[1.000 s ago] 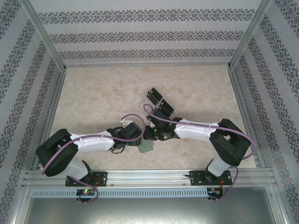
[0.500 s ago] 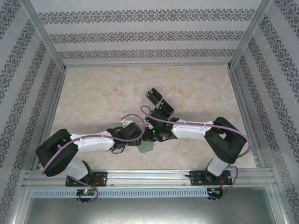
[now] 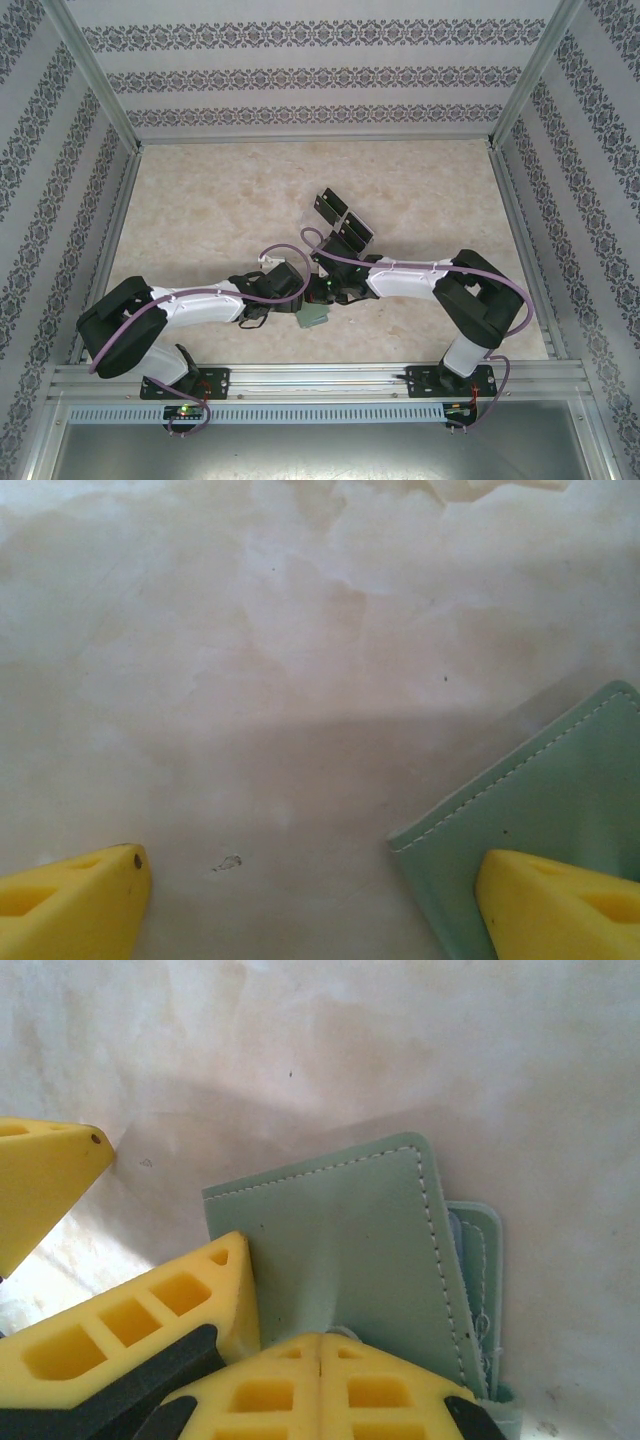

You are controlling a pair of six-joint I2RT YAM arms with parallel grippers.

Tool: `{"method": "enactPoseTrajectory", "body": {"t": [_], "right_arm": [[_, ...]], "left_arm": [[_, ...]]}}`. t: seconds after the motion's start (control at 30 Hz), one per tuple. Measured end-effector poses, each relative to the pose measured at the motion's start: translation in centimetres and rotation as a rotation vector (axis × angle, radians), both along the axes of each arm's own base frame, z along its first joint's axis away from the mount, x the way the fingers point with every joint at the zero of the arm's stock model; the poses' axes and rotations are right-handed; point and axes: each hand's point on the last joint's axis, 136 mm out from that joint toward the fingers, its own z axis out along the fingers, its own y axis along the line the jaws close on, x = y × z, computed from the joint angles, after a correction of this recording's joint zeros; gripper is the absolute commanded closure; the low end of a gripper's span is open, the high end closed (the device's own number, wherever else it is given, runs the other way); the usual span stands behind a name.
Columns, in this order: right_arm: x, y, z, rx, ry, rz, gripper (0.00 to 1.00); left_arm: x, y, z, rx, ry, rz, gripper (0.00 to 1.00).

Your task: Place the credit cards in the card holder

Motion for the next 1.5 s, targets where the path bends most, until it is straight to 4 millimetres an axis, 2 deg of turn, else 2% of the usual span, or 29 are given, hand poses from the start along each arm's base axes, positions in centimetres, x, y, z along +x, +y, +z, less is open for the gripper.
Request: {"method": "enactPoseTrajectory", "body": {"t": [0.8,1.0,1.2,1.4,1.5], "right_arm": [[-0.2,-0.5,-0.8,0.027,0.017,-0.066,1.0],[0.0,-0.3,-0.4,0.018,0.02,-0.059,0.99],[0.3,-0.5,0.3,-0.02,0.025,-0.055,0.64],[1.6,-1.7,2.1,-0.072,-0.005,-0.071,0.46],[2.5,-2.3,4.3,-0.059,-0.056,-0.084,0.33]], "left_arm": [[0.0,0.0,0.1,0.004,-0.001,-0.007,0.13],[0.0,-0.1,0.3,0.012,0.0,-0.017,0.13],[0.2,0.2,0.9,0.03,-0.008,-0.013,0.09],[1.1,0.7,3.0,0.014,-0.069,0.024,0.04],[1.7,0.8,4.6,-0.013,-0.102,0.04,0.0]]}}
